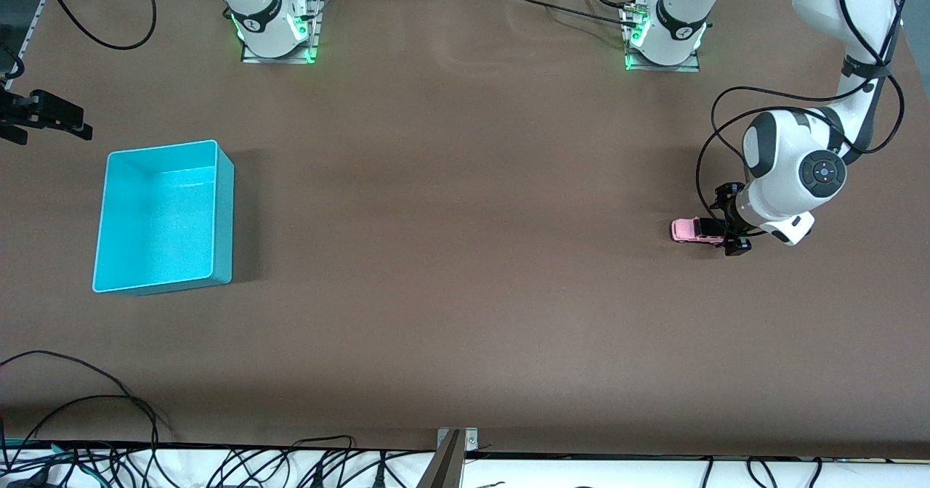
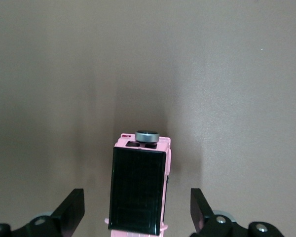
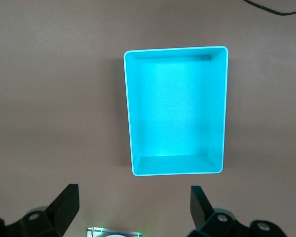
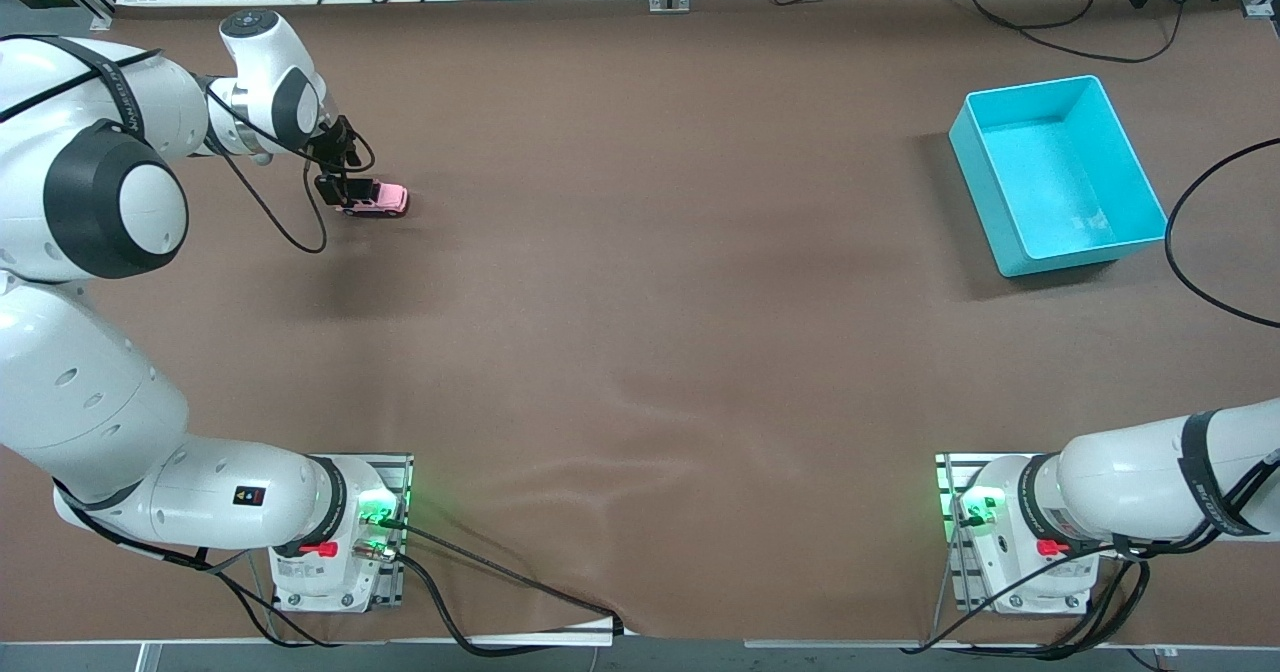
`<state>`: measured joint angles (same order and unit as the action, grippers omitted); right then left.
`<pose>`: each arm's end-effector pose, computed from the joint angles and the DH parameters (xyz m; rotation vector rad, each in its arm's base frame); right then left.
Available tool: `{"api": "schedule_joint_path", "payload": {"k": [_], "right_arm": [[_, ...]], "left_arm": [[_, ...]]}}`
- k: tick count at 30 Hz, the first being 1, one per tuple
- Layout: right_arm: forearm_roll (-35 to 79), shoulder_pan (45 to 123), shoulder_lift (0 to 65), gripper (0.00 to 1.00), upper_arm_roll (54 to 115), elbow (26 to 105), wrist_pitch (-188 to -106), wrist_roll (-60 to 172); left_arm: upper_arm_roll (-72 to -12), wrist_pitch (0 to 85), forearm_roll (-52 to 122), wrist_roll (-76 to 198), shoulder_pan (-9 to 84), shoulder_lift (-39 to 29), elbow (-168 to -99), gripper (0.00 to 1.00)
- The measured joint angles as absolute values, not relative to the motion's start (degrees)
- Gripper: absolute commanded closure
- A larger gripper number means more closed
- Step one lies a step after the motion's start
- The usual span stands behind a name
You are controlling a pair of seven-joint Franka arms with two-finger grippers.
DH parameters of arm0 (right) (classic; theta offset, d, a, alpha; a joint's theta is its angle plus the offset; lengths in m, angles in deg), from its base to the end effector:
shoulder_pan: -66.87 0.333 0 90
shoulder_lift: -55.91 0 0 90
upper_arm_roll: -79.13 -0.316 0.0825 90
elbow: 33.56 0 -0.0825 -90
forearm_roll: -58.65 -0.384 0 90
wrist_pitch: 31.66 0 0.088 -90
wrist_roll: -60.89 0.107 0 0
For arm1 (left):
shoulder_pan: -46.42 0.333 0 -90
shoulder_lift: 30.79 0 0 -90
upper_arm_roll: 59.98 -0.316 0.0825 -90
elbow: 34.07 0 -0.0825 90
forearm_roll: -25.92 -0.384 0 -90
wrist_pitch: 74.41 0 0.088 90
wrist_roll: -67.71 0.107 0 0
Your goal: Wind and store pink jeep toy
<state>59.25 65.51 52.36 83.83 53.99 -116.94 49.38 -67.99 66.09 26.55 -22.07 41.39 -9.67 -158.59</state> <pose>0.5609 -0.0593 0.6032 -3.1338 -0.1485 0.1610 0.5533 0.0296 0.2151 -2.1024 -2.2099 0.0492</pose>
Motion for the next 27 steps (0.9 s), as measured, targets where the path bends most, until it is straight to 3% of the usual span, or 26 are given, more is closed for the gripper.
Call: {"api": "schedule_joint_path", "payload": {"k": [5,12,17,27], "right_arm": [[59.2,65.5,52.4,0.0,83.8,54.0,-116.9,49.4],[59.2,65.5,52.4,0.0,83.8,54.0,-116.9,49.4],[59.2,65.5,52.4,0.0,83.8,54.0,-116.9,49.4],[59.2,65.5,52.4,0.0,83.8,54.0,-116.9,49.4]], "left_arm": [[-68.0,67.5,26.4,-22.0,41.4,-8.5,-158.6,0.17],[-67.9,68.2,26.4,-22.0,41.4,-7.9,-158.6,0.57],[-67.9,68.3,26.4,-22.0,41.4,-8.0,-158.5,0.78],[-67.7,68.3,26.4,-22.1,40.6,-8.0,-157.8,0.79]]}}
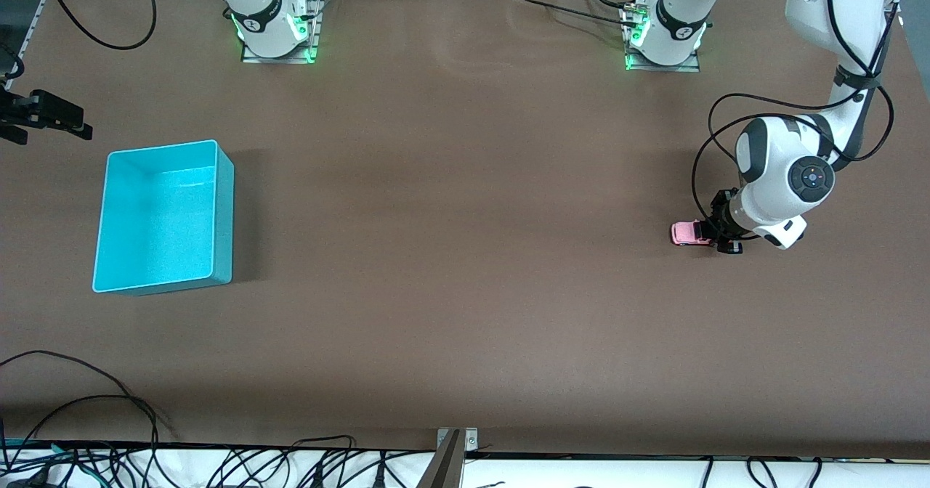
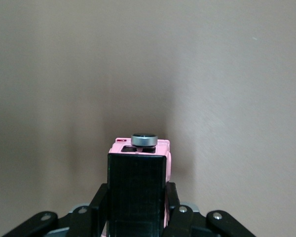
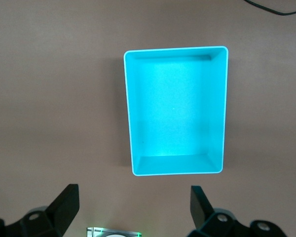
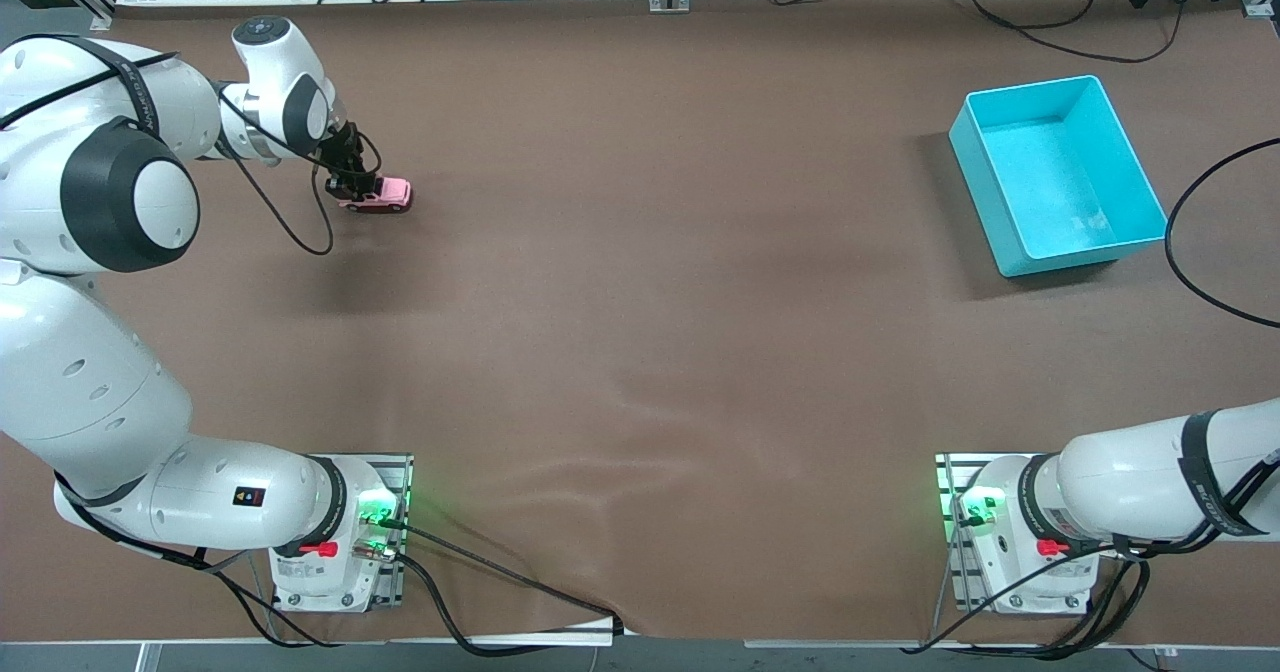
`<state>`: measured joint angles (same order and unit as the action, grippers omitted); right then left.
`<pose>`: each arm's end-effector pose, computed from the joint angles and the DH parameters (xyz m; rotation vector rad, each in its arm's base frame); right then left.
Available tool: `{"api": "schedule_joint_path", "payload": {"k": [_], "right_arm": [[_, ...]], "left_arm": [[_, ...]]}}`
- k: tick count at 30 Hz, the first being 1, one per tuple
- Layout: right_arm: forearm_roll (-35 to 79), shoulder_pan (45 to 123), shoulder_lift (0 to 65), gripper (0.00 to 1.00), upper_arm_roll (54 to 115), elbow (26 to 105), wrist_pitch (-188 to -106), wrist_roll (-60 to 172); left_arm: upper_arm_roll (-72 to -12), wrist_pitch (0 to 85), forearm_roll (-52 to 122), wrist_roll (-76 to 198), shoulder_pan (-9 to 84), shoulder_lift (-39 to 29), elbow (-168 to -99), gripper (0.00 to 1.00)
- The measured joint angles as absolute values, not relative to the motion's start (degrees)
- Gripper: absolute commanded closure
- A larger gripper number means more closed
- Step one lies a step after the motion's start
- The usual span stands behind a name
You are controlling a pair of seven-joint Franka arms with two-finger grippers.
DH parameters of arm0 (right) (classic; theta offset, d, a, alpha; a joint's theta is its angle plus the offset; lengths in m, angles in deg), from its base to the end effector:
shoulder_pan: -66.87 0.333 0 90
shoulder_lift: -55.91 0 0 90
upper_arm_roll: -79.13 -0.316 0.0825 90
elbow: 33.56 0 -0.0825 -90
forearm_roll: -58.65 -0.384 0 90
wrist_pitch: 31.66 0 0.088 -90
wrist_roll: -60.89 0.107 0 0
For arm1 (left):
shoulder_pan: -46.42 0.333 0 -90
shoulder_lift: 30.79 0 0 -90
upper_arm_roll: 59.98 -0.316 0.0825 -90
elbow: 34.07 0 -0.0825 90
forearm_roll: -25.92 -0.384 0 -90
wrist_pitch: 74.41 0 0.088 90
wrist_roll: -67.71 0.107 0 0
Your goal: Wind and store pink jeep toy
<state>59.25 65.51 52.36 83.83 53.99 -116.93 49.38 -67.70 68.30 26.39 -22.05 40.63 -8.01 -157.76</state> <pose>0.5609 -0.0593 0.6031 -3.1338 -0.1485 0.1613 0.5602 0.0196 0.2073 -2.1369 -2.1963 0.0178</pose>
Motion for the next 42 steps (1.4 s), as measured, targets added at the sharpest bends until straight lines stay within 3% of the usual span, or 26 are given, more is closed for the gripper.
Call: {"api": "schedule_joint_path", "payload": {"k": [24,42], "right_arm": [[59.2,65.5,52.4,0.0,83.8,54.0,-116.9,49.4],[59.2,65.5,52.4,0.0,83.8,54.0,-116.9,49.4]], "left_arm": [[-66.5,65.3,26.4,-37.9,26.9,-8.2,-155.3,0.78],[-66.4,67.7,26.4,-42.1,24.7,-6.1,-155.3,0.78]]}}
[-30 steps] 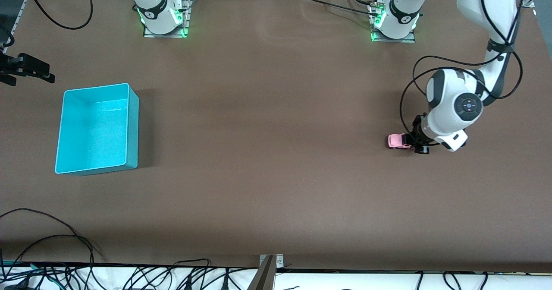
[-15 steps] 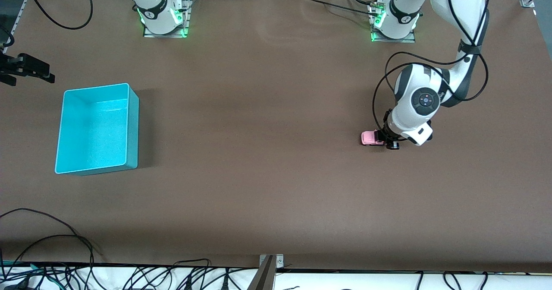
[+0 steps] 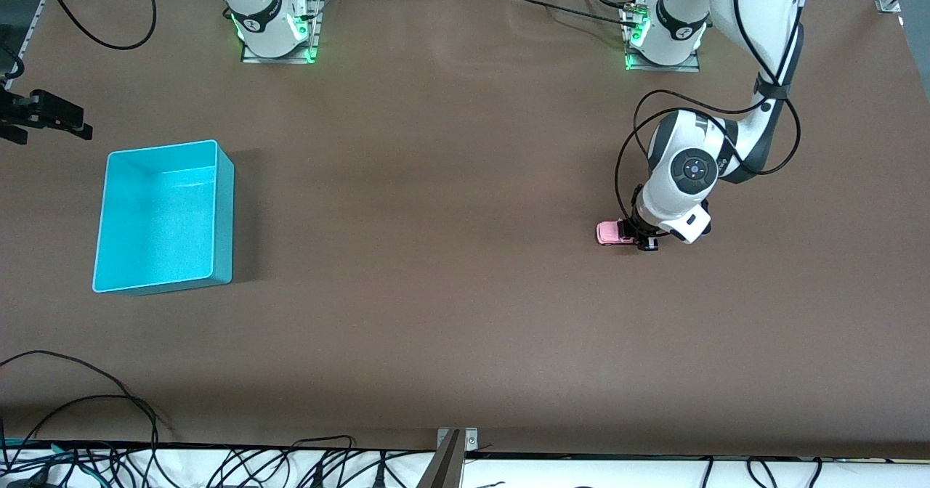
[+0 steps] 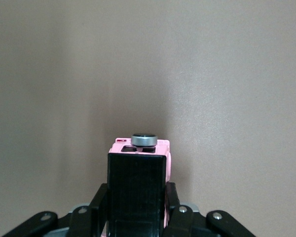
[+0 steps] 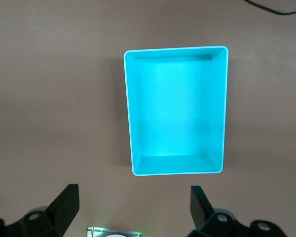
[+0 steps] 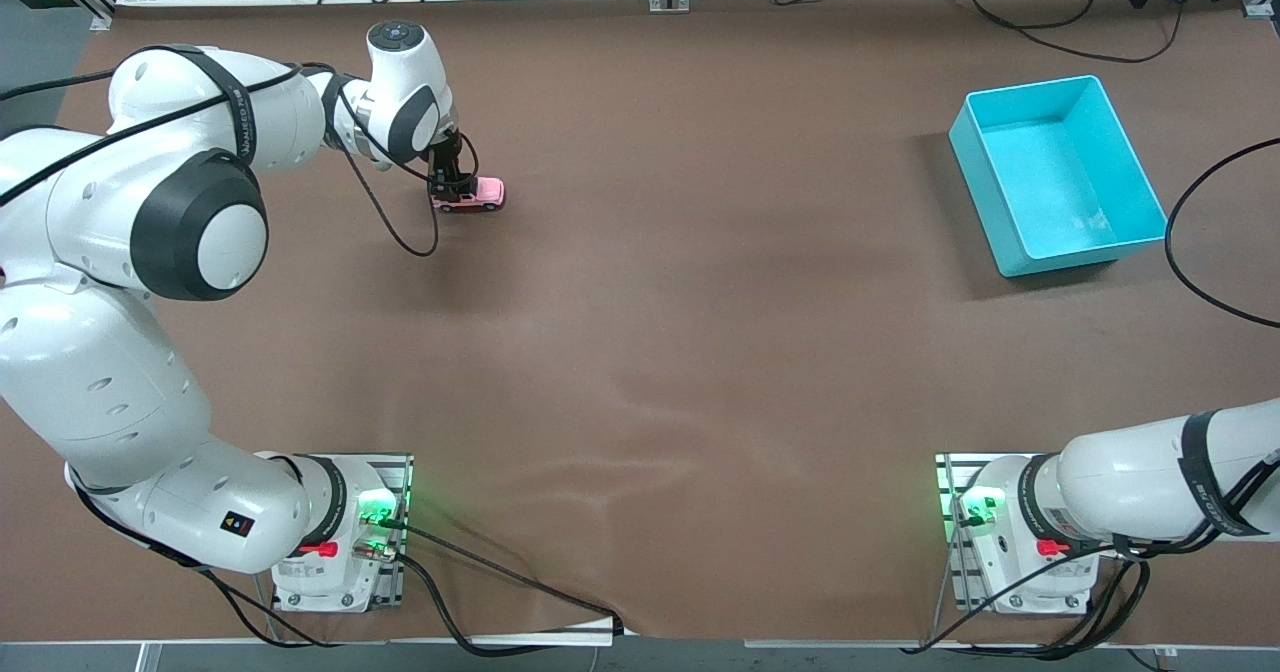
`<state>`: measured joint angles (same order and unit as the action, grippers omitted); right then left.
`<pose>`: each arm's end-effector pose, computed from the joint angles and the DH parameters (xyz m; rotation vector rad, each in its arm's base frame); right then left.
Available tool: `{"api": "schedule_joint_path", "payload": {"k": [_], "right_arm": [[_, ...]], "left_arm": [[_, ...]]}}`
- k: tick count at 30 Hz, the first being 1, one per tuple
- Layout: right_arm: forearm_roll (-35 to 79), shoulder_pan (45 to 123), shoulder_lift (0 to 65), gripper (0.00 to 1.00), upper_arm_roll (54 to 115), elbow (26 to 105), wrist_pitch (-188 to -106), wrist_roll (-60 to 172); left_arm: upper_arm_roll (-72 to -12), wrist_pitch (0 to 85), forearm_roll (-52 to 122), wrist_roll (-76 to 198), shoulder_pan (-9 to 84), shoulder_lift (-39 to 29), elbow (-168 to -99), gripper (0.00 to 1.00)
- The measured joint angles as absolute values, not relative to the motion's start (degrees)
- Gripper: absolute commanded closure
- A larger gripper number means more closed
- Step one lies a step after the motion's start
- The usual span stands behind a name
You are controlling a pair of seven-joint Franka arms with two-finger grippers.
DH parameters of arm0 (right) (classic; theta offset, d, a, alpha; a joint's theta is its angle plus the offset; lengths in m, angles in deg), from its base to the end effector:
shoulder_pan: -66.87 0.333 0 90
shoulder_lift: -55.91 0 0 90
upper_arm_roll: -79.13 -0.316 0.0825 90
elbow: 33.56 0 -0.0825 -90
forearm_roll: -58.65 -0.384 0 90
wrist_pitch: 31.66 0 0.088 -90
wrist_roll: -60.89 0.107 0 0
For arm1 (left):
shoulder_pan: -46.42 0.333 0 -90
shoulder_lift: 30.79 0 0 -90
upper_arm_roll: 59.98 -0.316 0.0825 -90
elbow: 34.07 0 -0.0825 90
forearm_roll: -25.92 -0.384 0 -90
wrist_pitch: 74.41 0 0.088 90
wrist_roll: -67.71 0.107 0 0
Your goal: Wind and store pink jeep toy
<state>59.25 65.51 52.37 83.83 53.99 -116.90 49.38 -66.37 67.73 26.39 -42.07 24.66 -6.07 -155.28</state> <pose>0.5608 -0.0593 0.6032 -3.1337 -0.1485 0.1618 0.5513 -0.1512 0.2026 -2.0852 -2.2476 -0.0124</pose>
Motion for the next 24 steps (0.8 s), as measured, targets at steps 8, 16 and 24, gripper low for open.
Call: {"api": "schedule_joint_path", "payload": {"k": [8,16,24], "right_arm": [[59.2,65.5,52.4,0.0,83.8,54.0,-116.9,49.4],[59.2,65.5,52.4,0.0,83.8,54.0,-116.9,49.4],[59.2,65.5,52.4,0.0,83.8,54.0,-116.9,49.4]], "left_arm": [[-66.4,67.7,26.4,-41.9,24.8,-6.1,-155.3,0.78],[-66.6,67.2,26.4,-38.6,27.4,-6.2,-155.5,0.78],[-66.7,66.9,26.4,-32.2,32.6,-6.3,-155.7,0.78]]}}
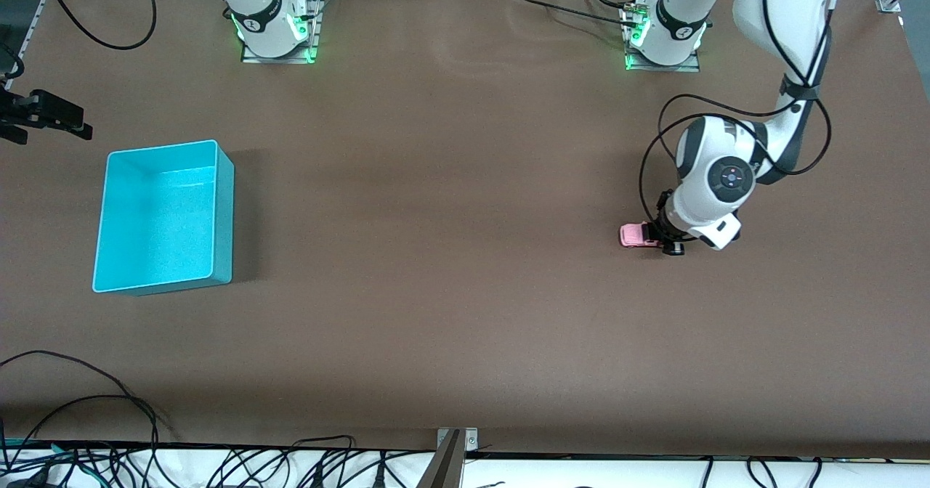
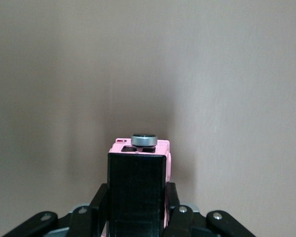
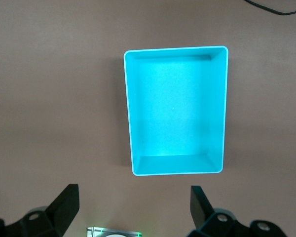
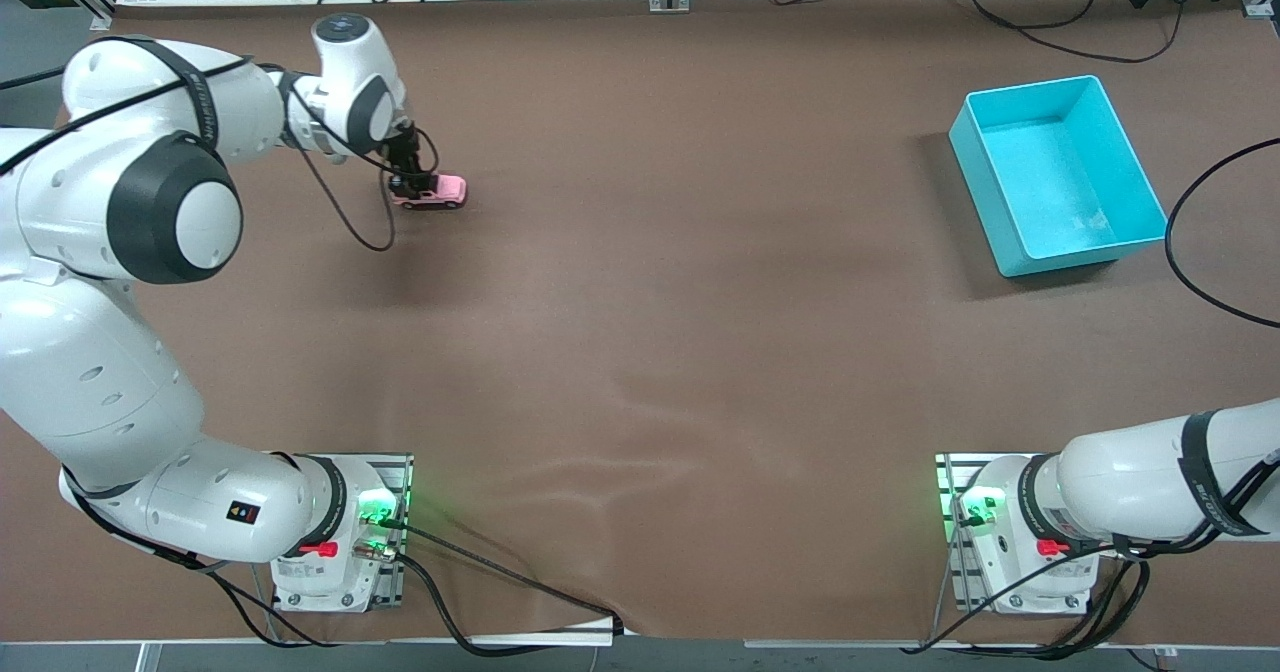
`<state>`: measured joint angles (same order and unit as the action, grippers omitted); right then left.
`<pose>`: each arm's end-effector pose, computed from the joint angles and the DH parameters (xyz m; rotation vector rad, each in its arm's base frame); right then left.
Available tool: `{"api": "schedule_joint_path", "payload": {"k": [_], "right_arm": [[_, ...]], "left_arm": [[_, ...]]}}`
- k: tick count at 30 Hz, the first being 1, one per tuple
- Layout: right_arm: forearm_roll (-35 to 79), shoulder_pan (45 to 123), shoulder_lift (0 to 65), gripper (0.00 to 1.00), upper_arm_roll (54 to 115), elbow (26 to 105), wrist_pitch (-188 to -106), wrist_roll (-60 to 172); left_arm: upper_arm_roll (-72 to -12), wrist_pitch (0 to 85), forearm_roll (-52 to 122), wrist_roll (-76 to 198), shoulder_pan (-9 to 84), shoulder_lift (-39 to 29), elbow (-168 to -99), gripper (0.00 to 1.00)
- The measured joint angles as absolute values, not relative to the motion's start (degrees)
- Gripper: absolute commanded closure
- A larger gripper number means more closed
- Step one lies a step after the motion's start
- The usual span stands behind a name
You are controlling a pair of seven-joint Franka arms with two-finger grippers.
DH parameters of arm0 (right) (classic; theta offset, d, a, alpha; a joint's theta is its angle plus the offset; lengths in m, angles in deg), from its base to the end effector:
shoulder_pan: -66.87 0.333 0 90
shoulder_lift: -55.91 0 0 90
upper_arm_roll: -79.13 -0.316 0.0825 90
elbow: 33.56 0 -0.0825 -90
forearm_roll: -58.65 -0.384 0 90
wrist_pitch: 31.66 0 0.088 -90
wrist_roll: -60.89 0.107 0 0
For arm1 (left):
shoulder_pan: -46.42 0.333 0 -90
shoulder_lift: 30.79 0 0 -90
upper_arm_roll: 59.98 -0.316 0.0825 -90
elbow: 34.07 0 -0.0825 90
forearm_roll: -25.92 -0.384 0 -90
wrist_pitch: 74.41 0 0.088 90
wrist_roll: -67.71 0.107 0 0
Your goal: Wind and store pink jeep toy
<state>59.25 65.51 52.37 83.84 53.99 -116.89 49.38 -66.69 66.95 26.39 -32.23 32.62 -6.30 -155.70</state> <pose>0.5608 -0.0594 0.6032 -3.1337 -0.1482 0.1621 0.5635 -0.0696 0.2013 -2.1051 -2.2084 0.0187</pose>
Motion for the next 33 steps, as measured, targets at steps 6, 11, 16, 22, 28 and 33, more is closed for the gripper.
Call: {"api": "schedule_joint_path", "payload": {"k": [6,11,16,22,28,33], "right_arm": [[59.2,65.5,52.4,0.0,83.8,54.0,-116.9,49.4],[59.2,65.5,52.4,0.0,83.8,54.0,-116.9,49.4],[59.2,65.5,52.4,0.0,83.8,54.0,-116.9,49.4],[59.2,65.5,52.4,0.0,83.8,54.0,-116.9,49.4],[59.2,65.5,52.4,0.0,83.8,54.0,-116.9,49.4],[59.2,65.5,52.4,0.0,83.8,54.0,-116.9,49.4]], "left_arm": [[-66.8,67.3,26.4,-28.2,37.1,-6.3,-155.8,0.76],[-67.0,68.5,24.8,-25.9,41.3,-6.2,-156.0,0.75],[-67.1,70.2,21.0,-24.8,45.5,-6.1,-156.3,0.75],[-67.1,72.2,19.5,-21.7,49.6,-5.9,-156.3,0.7],[-67.1,72.7,19.5,-20.8,50.4,-5.8,-156.3,0.08],[-67.1,75.6,19.4,-20.8,50.5,-3.6,-155.8,0.0]]}}
